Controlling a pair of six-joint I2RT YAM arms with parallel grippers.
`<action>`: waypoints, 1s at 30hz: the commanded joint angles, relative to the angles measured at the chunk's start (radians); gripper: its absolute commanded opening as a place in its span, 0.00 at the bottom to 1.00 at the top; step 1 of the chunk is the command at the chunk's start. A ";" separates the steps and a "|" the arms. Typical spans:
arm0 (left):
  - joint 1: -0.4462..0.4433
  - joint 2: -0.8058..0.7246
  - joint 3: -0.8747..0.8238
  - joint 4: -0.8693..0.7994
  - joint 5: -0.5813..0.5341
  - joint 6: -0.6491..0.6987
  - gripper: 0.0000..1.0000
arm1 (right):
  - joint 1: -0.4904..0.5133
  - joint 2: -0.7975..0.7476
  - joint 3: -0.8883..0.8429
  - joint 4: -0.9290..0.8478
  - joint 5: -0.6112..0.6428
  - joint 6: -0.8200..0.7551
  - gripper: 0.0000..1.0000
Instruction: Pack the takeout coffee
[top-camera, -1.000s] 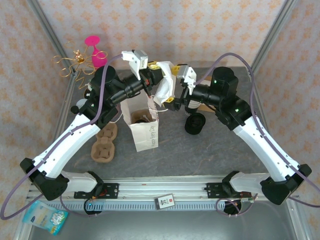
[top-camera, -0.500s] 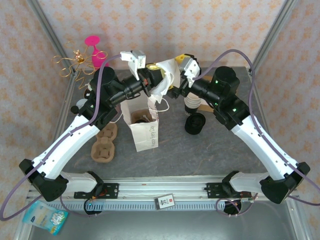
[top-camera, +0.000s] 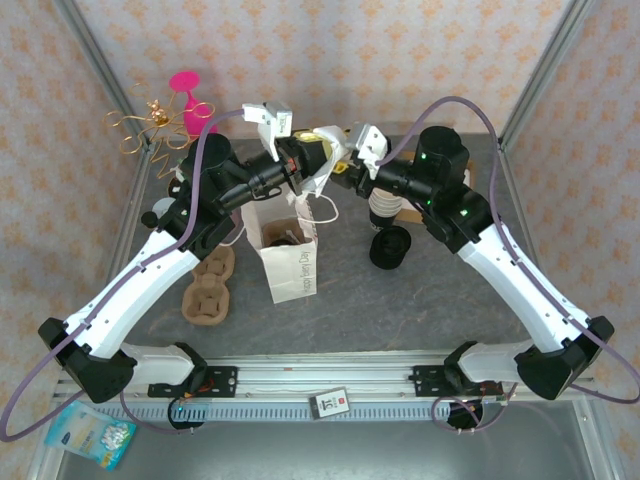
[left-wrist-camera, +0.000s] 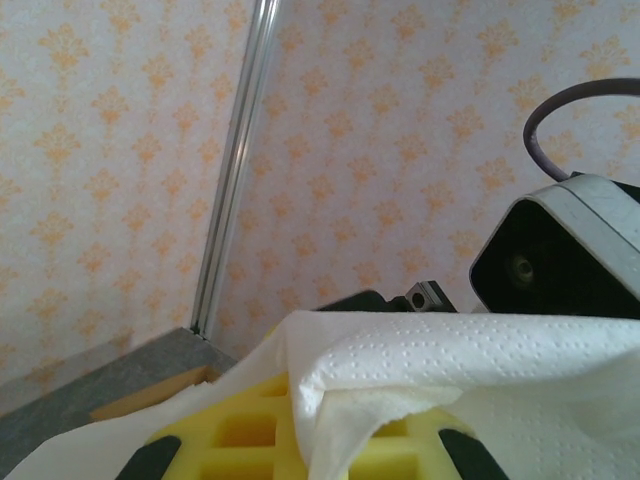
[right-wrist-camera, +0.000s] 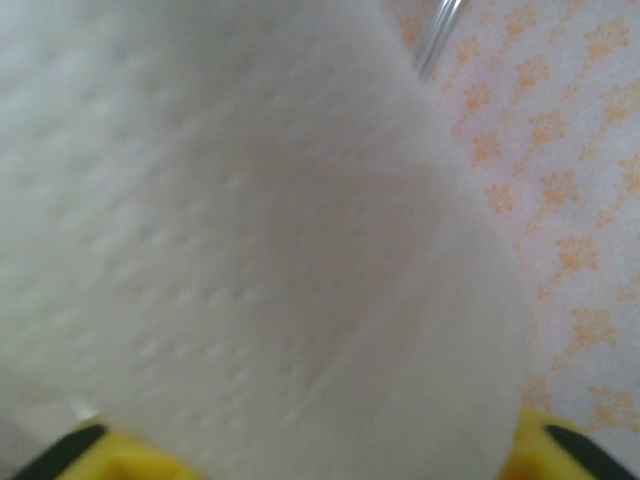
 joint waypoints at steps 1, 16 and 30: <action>0.001 -0.011 0.006 0.053 0.009 -0.014 0.00 | 0.004 -0.001 0.031 -0.001 -0.013 0.012 0.23; 0.016 -0.172 -0.015 -0.158 -0.384 0.052 0.71 | 0.004 -0.034 -0.009 -0.055 0.275 0.411 0.00; 0.103 -0.262 -0.106 -0.748 -0.780 -0.221 0.79 | 0.221 0.177 0.253 -0.302 0.699 1.178 0.00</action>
